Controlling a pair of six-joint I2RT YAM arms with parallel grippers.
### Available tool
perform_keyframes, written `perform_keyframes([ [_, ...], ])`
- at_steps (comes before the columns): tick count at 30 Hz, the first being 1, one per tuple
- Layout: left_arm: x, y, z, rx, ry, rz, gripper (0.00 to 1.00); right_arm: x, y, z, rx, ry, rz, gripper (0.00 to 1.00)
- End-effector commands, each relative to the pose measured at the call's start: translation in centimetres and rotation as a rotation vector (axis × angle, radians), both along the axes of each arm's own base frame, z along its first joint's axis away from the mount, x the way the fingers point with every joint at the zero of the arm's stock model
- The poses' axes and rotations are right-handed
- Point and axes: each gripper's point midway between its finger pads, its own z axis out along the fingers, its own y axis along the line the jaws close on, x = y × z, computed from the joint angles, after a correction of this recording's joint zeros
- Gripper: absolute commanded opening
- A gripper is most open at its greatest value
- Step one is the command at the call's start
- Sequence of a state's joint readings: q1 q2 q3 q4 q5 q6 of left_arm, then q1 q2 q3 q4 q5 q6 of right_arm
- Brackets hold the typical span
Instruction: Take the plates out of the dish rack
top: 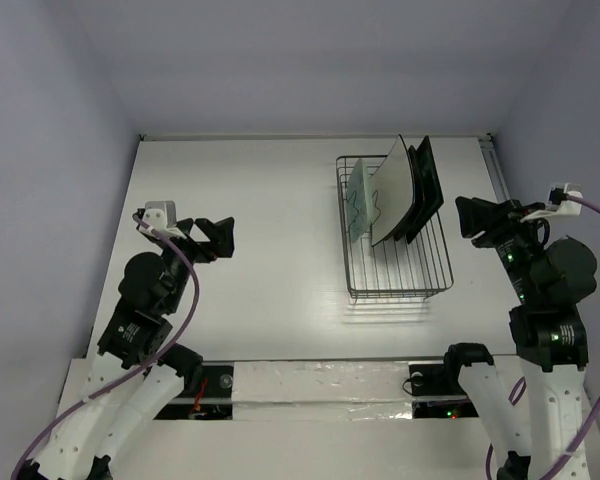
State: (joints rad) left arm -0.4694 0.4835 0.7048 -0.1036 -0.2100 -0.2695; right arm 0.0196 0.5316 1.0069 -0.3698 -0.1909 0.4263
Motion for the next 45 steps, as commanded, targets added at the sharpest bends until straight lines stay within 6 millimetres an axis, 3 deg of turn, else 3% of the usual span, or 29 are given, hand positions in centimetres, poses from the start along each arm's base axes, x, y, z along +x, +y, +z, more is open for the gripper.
perform_keyframes([
  [1, 0.1, -0.1, 1.2, 0.012, -0.015, -0.005, 0.99, 0.1, -1.1, 1.0, -0.012, -0.013, -0.062, 0.40],
  [2, 0.0, 0.0, 1.3, 0.010, -0.019, -0.005, 0.99, 0.4, -1.2, 0.9, -0.013, -0.007, -0.067, 0.34],
  [4, -0.2, 0.1, 1.6, 0.008, -0.033, -0.004, 0.96, 0.6, -1.2, 0.9, -0.016, 0.000, -0.068, 0.12],
  [6, -0.5, 0.3, 2.2, -0.001, -0.060, -0.004, 0.81, 1.0, -1.4, 1.2, -0.027, 0.011, -0.077, 0.00],
  [7, -0.6, 0.3, 2.2, -0.003, -0.064, -0.004, 0.53, 1.2, -1.5, 1.2, -0.029, 0.016, -0.083, 0.00],
  [11, -0.3, 0.2, 1.1, 0.027, -0.016, -0.005, 0.02, 2.3, -1.4, 1.5, -0.022, 0.015, -0.078, 0.00],
  [17, 0.1, -0.1, -0.9, 0.013, 0.024, -0.004, 0.00, 8.0, -0.9, -3.1, -0.072, 0.186, -0.095, 0.00],
  [19, 0.1, -0.1, -1.7, 0.029, 0.049, -0.005, 0.00, 9.0, -0.3, -3.3, -0.101, 0.213, -0.096, 0.00],
  [20, 0.2, -0.1, -1.8, 0.036, 0.052, -0.005, 0.00, 10.4, -0.3, -4.4, -0.130, 0.256, -0.118, 0.02],
  [21, 0.2, -0.2, -2.0, 0.038, 0.057, -0.005, 0.00, 10.8, 1.0, -4.7, -0.148, 0.271, -0.087, 0.13],
  [23, 0.2, -0.1, -2.1, 0.043, 0.057, -0.005, 0.00, 11.9, 1.7, -4.7, -0.187, 0.290, -0.094, 0.33],
  [24, 0.2, -0.2, -2.1, 0.044, 0.058, -0.005, 0.00, 13.1, 2.3, -6.1, -0.211, 0.338, -0.092, 0.49],
  [25, 0.2, -0.2, -2.2, 0.047, 0.061, -0.005, 0.00, 13.4, 3.0, -6.7, -0.230, 0.357, -0.085, 0.54],
  [26, 0.3, -0.2, -2.4, 0.053, 0.065, -0.005, 0.00, 13.9, 2.5, -7.1, -0.246, 0.375, -0.118, 0.56],
  [29, 0.3, -0.2, -2.6, 0.058, 0.073, -0.006, 0.00, 15.4, 2.9, -8.7, -0.270, 0.419, -0.134, 0.56],
  [34, 0.1, -0.1, -2.5, 0.051, 0.072, -0.005, 0.11, 16.8, 3.1, -10.0, -0.289, 0.463, -0.144, 0.46],
  [42, -0.2, 0.1, -2.1, 0.038, 0.049, -0.005, 0.20, 17.7, 3.0, -12.5, -0.325, 0.520, -0.172, 0.45],
  [45, -0.3, 0.1, -2.0, 0.036, 0.045, -0.005, 0.21, 17.8, 3.5, -13.2, -0.328, 0.531, -0.157, 0.39],
])
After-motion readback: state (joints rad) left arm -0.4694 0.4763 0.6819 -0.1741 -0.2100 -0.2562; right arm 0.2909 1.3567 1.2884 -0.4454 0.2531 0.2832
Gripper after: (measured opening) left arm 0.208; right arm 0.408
